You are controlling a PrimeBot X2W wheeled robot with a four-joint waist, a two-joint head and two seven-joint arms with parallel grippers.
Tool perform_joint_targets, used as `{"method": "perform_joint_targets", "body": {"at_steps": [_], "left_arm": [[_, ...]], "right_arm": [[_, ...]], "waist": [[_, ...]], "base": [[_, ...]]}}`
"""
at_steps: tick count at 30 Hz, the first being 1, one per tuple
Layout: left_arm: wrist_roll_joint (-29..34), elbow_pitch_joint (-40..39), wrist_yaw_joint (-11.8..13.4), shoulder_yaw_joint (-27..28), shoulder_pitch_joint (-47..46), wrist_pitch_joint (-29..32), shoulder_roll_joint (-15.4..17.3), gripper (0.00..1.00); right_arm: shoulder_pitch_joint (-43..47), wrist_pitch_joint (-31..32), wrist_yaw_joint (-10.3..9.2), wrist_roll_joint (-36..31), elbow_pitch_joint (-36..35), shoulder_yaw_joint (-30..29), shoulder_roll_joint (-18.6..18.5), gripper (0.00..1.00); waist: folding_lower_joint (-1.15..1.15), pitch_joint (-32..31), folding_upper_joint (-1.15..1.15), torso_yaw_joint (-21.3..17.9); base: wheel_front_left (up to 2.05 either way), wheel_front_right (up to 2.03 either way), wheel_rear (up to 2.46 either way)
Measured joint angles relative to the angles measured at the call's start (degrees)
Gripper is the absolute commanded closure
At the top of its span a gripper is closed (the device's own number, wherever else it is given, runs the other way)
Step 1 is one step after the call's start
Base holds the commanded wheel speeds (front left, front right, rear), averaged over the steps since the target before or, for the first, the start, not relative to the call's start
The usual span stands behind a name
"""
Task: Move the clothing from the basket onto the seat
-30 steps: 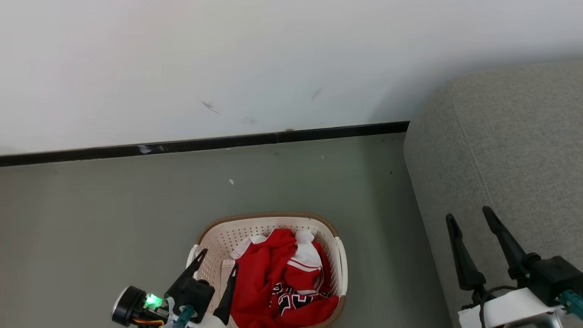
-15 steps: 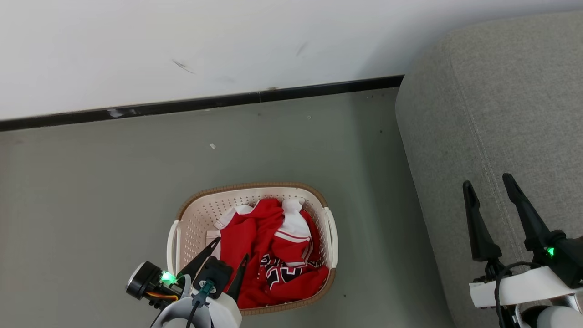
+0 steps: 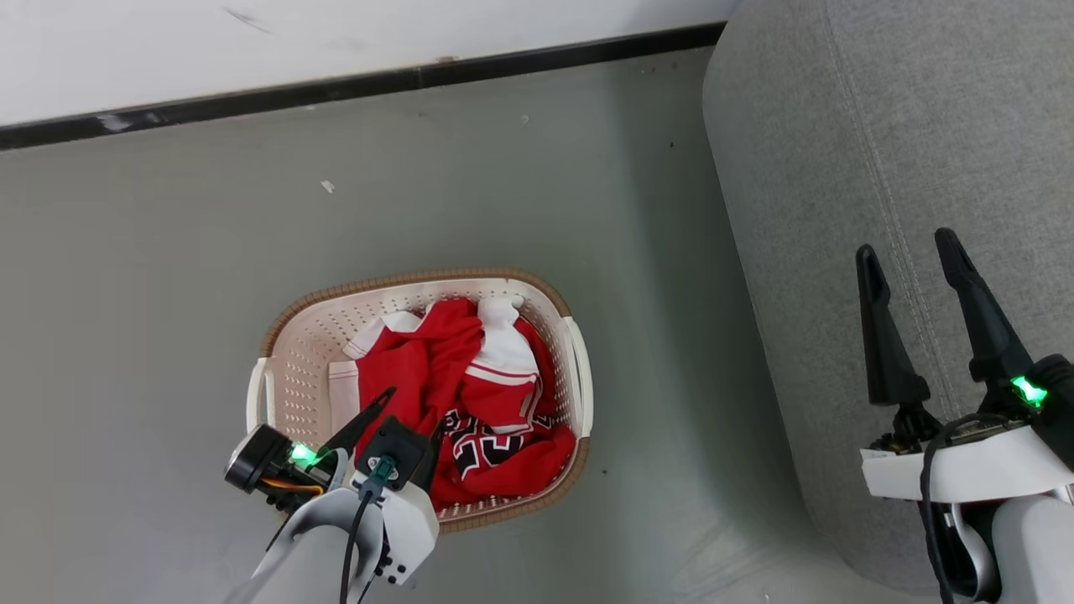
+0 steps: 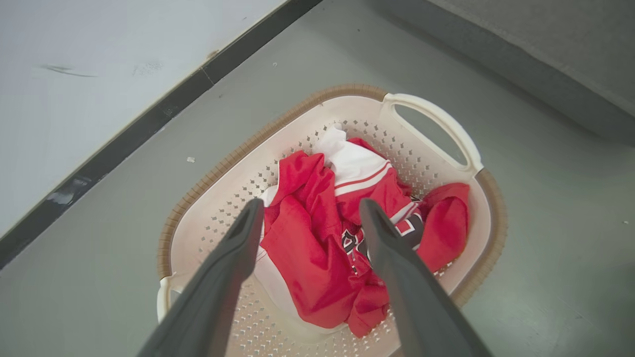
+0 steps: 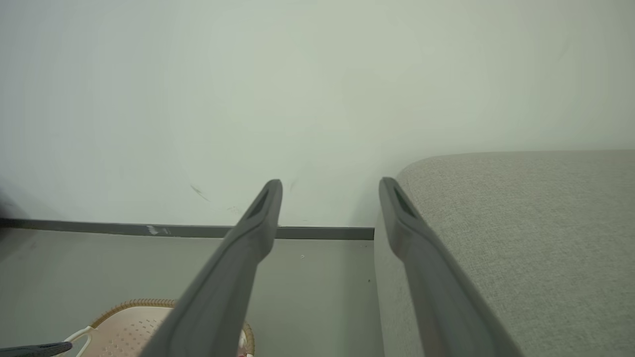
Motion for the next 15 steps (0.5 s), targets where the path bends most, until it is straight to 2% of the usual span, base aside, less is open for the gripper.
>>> {"method": "perform_joint_targets", "body": {"at_steps": [15], "left_arm": [[0.77, 7.36, 0.58, 0.05, -8.35, 0.00, -0.29, 0.00]], "right_arm": [[-7.45, -0.01, 0.00, 1.82, -1.15, 1.36, -0.04, 0.00]], "waist": [[0.00, 10.47, 0.00, -4.30]], "base": [[0.00, 0.00, 0.00]]}}
